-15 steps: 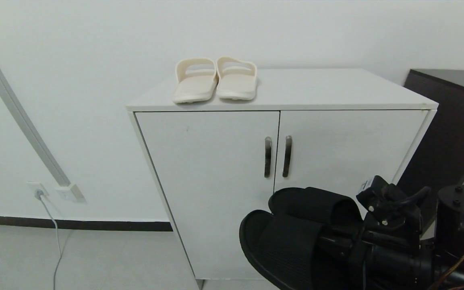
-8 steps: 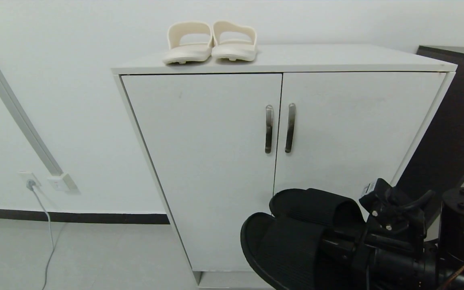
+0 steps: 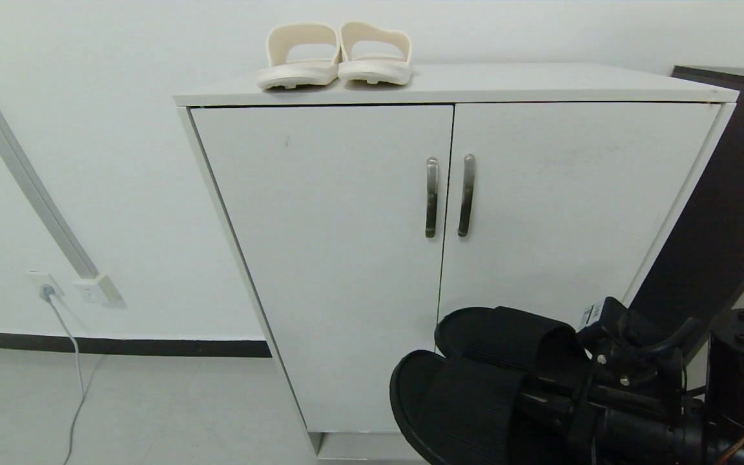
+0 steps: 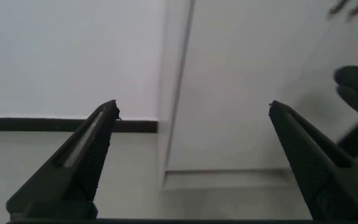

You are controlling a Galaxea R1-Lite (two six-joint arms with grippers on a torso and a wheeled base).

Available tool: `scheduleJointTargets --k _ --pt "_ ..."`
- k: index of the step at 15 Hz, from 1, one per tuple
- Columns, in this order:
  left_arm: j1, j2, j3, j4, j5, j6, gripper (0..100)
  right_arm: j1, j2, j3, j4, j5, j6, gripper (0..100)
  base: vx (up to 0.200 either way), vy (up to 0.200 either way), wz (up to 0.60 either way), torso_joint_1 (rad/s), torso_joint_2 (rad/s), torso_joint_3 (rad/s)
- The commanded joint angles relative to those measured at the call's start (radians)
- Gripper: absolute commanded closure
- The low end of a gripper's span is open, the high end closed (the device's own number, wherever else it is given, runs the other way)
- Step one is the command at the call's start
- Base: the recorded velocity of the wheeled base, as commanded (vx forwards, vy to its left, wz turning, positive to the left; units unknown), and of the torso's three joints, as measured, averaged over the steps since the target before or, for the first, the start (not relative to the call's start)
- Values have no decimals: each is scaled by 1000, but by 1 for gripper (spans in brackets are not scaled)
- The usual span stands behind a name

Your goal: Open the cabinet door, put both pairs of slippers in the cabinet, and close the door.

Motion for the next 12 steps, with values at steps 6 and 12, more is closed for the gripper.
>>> scheduleJointTargets --k 6,12 --pt "-63 509 -208 -158 -230 60 0 0 16 3 1 0 1 100 0 0 0 0 0 0" --pt "-262 722 -409 -178 -202 60 0 0 16 3 1 0 -1 100 0 0 0 0 0 0"
